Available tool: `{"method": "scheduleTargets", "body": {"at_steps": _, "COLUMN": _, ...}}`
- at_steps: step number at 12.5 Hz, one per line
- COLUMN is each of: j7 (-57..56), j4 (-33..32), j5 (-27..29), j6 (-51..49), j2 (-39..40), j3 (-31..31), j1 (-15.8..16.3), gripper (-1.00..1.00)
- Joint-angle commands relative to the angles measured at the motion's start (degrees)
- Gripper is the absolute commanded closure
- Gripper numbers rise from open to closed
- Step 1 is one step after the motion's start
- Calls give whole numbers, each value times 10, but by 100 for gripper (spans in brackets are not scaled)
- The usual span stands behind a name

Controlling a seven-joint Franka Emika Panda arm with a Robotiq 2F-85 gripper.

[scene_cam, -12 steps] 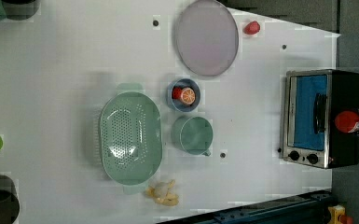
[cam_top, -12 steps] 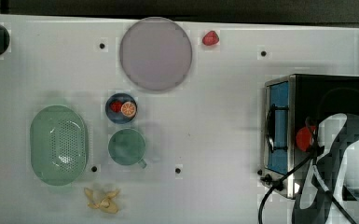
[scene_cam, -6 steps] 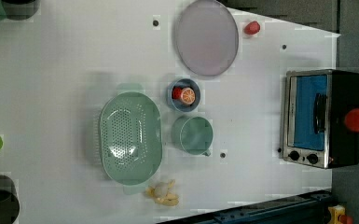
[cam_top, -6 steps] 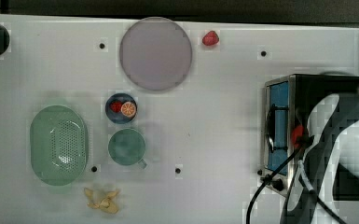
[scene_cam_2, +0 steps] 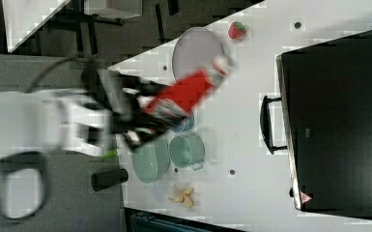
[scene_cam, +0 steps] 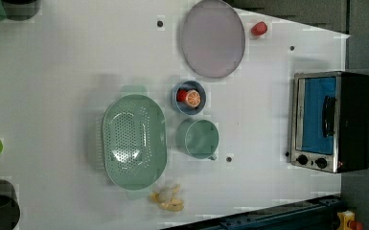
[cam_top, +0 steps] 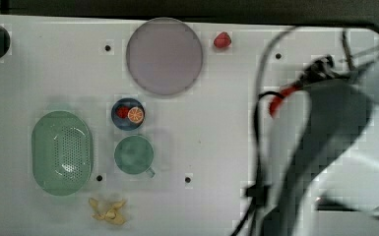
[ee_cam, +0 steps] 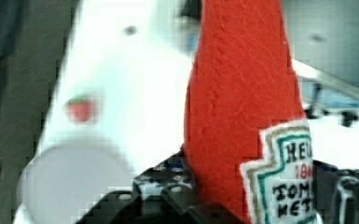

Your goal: Pick Ketchup from oven and place it on table.

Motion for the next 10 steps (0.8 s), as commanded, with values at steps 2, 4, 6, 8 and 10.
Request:
{"method": "scheduleTargets", "body": {"at_steps": 2, "j7": -36, "j4": -17, "j5": 0, "j6": -7, "j2": 23, "j3": 74, "j1": 31, "gripper": -29}}
{"method": "scheduleTargets", "body": {"at_steps": 4, "j7": -36, "j4": -41, "j5": 0, "j6": -3, "j2": 23, "j3": 103, "j1": 37, "gripper": -29}}
{"method": "scheduleTargets", "body": {"at_steps": 6, "j7": -25, "j4": -75, "j5": 0, "j6": 17, "j2": 23, "j3": 119, "j1": 40, "gripper": -29}}
{"method": "scheduleTargets", "body": {"at_steps": 8, "j7": -2, "j4": -127, "j5": 0, "j6": 56, "j2": 23, "j3": 122, "j1": 43, "gripper": -29}}
{"method": "scheduleTargets", "body": {"at_steps": 10, "j7": 10, "j4": -195, "j5": 0, "j6": 118, "j2": 24, "j3": 123, "j1": 43, "gripper": -29}}
